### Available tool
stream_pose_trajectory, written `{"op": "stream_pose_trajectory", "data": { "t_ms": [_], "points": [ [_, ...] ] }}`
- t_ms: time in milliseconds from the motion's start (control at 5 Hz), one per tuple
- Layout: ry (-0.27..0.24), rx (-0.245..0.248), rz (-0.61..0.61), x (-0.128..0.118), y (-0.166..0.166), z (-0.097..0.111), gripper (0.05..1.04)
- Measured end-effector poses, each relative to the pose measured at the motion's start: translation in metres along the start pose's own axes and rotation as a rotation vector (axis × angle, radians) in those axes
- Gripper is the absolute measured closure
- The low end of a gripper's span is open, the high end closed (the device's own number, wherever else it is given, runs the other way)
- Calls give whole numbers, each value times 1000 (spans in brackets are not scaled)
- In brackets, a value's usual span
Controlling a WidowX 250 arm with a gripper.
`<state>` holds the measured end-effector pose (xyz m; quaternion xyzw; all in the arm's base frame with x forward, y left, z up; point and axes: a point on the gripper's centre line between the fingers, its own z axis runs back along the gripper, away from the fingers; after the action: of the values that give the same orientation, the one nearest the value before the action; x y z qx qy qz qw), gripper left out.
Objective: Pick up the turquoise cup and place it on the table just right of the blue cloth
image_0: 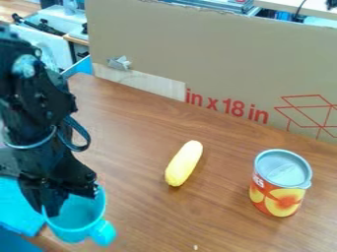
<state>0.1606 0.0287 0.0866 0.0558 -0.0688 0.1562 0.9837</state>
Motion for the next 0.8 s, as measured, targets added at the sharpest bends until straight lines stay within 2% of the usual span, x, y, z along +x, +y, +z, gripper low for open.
{"op": "stream_pose_trajectory", "data": {
  "t_ms": [200, 400, 800],
  "points": [
    [44, -39, -21, 8, 10, -19, 989],
    [36, -84, -7, 19, 16, -30, 989],
    [50, -137, 14, 33, 6, -55, 989]
  ]
}}
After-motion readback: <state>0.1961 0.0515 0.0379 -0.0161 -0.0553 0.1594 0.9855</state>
